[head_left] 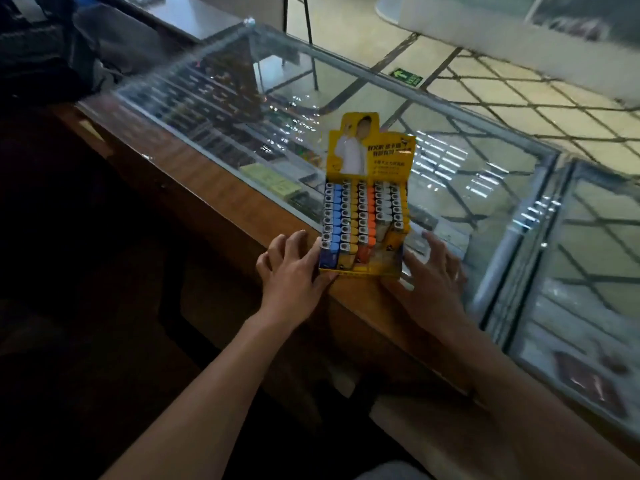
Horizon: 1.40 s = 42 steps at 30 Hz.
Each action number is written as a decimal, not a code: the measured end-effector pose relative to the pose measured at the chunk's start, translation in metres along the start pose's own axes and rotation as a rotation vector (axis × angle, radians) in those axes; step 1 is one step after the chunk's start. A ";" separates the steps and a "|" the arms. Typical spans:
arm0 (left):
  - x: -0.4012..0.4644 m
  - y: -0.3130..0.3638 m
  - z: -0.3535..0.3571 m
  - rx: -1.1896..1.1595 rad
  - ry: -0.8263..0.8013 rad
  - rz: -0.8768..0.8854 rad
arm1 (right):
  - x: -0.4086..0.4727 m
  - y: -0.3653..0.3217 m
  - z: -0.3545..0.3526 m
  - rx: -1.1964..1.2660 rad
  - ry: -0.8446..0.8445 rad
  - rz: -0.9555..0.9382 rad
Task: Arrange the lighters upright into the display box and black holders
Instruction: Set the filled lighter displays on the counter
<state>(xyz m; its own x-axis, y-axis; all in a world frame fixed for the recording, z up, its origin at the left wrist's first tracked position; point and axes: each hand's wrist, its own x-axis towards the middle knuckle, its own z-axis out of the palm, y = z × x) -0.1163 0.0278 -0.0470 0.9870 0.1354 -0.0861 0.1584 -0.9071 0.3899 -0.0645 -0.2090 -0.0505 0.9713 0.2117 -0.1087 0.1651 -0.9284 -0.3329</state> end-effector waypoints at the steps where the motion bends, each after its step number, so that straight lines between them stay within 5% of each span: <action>1: -0.007 0.009 0.005 0.003 -0.016 0.028 | -0.015 0.010 -0.001 -0.025 0.019 0.030; 13: -0.079 0.125 0.060 0.077 -0.106 0.288 | -0.156 0.122 -0.021 -0.096 0.085 0.284; 24: -0.132 0.226 0.103 0.148 -0.155 0.399 | -0.245 0.220 -0.050 -0.048 0.154 0.319; 42: -0.197 0.234 0.124 0.187 -0.161 0.465 | -0.329 0.226 -0.035 -0.094 0.277 0.366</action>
<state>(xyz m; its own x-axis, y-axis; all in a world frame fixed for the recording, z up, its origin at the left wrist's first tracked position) -0.2768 -0.2606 -0.0523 0.9332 -0.3482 -0.0884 -0.3174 -0.9144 0.2513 -0.3409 -0.4989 -0.0569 0.9756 -0.2123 0.0556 -0.1942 -0.9532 -0.2318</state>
